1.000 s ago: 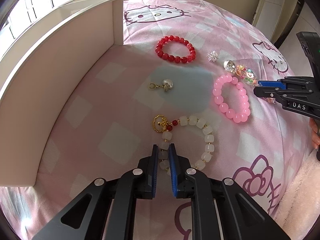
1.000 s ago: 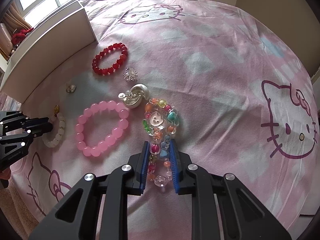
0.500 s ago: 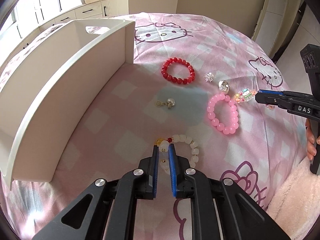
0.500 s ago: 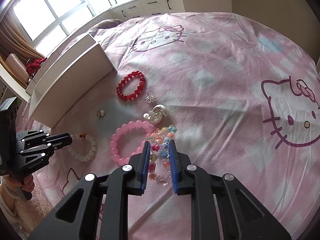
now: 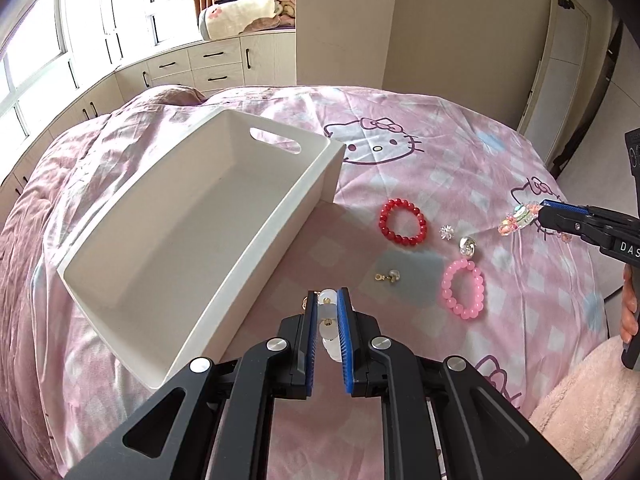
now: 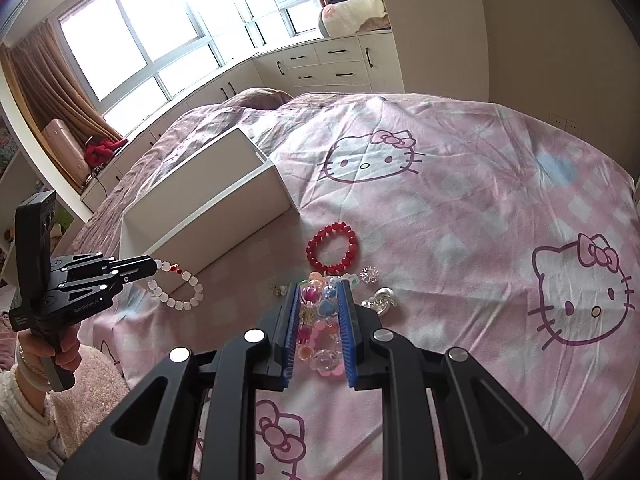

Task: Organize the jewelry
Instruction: 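Carry both bracelets into the white box and open both tools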

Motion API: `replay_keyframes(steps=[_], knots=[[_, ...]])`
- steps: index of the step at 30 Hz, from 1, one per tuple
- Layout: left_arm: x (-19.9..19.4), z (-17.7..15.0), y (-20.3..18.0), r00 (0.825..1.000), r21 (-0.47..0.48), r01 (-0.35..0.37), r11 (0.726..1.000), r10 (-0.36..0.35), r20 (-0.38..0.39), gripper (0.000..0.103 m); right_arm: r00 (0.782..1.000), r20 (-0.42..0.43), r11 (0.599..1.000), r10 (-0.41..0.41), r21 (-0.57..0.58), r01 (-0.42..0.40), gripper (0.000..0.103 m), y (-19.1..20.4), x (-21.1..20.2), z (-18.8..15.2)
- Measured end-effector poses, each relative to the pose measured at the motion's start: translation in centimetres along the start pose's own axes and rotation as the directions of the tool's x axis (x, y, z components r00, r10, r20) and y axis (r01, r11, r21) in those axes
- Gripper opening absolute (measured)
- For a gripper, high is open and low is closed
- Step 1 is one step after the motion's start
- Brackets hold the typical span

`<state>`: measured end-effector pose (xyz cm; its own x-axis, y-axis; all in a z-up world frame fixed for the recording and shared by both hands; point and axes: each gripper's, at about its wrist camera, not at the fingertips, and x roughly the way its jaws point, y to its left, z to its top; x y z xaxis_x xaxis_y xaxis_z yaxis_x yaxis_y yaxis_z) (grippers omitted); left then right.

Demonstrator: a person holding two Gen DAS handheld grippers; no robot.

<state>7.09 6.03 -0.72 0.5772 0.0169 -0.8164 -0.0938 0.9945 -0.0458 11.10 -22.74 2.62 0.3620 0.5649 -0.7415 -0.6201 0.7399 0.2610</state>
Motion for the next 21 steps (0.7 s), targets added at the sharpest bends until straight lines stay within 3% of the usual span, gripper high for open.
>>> replay_keyframes(steps=[12, 21], knots=[[-3.6, 3.5, 8.6, 0.994, -0.059, -0.081, 0.995, 0.085, 0.071, 0.015, 0.996, 0.030, 0.982, 0.082, -0.173, -0.075, 0.019, 10.4, 4.2, 8.7], [-1.4, 5.8, 13.7, 0.987, -0.079, -0.154, 0.985, 0.157, 0.032, 0.015, 0.993, -0.035, 0.968, 0.112, -0.222, -0.117, 0.019, 15.7, 11.5, 13.6]])
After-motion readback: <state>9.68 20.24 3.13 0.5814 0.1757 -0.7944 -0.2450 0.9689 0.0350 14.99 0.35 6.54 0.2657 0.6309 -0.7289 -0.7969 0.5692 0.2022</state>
